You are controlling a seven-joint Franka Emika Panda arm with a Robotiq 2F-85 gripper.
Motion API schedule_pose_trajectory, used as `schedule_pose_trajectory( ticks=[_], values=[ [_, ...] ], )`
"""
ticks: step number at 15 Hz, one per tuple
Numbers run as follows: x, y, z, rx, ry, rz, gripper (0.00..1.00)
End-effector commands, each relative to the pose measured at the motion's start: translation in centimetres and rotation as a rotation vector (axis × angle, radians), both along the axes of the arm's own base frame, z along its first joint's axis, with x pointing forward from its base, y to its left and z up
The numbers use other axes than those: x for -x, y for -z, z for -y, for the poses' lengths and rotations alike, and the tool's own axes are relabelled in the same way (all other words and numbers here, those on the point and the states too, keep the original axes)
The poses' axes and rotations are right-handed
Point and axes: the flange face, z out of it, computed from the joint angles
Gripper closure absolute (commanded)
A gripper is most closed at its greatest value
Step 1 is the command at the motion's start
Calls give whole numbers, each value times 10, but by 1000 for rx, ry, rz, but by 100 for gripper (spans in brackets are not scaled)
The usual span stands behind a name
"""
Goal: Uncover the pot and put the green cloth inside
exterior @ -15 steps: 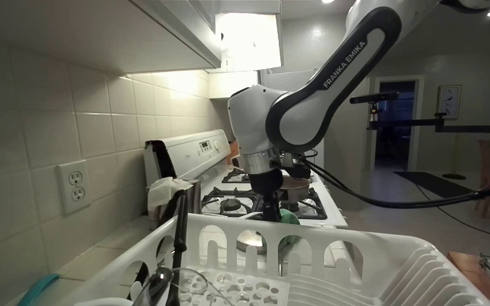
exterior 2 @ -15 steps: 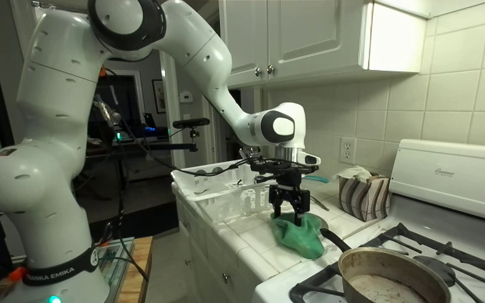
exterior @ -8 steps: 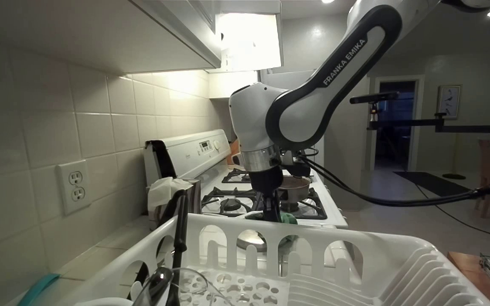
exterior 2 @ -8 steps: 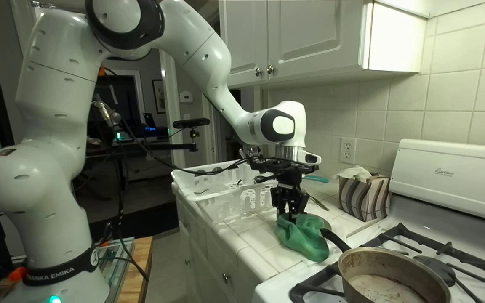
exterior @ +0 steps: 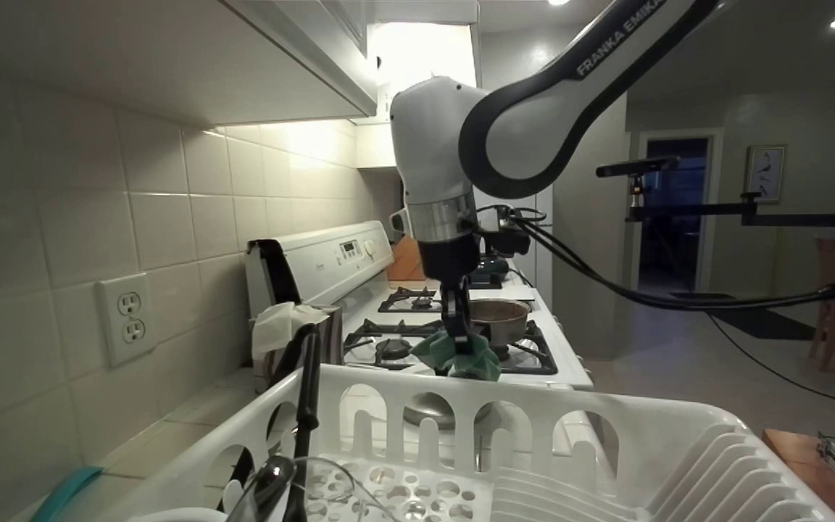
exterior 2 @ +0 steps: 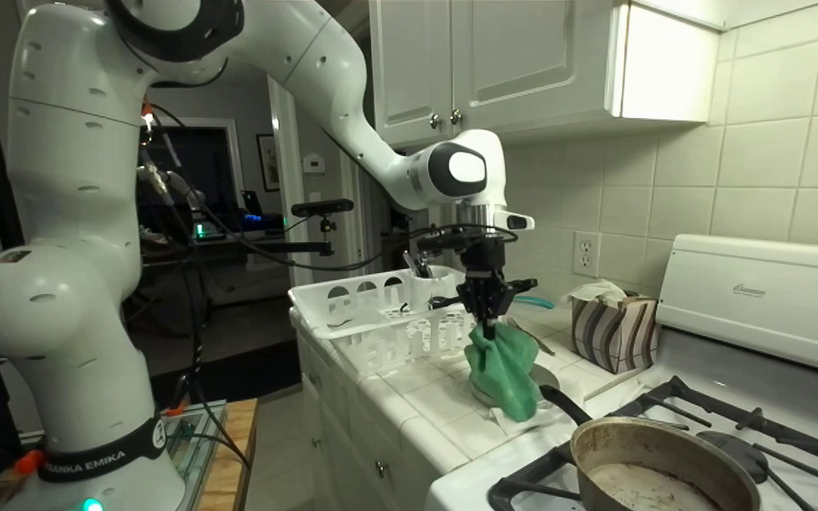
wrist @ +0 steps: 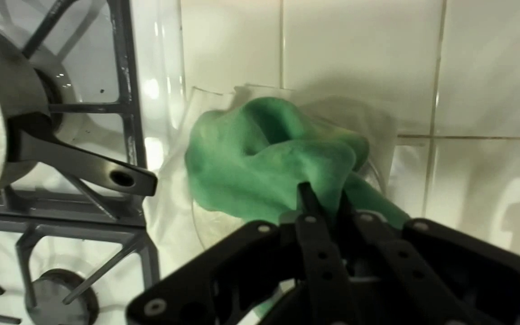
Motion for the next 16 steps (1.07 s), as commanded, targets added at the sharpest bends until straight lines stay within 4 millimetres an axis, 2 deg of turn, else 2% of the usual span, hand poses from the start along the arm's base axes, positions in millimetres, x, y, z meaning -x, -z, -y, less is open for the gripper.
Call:
schedule_pose_trajectory(
  ticks=[1, 3, 8, 9, 11, 14, 15, 16],
  values=[
    [29, -52, 1, 105, 62, 69, 98],
    [43, -69, 13, 134, 144, 117, 98],
    [90, -87, 76, 105, 374, 175, 98],
    [64, -77, 58, 118, 322, 132, 90],
    [77, -84, 78, 114, 360, 145, 90],
    [83, -88, 78, 111, 364, 154, 90],
    [83, -87, 78, 111, 365, 154, 98],
    [81, -85, 97, 132, 420, 159, 98]
  ],
)
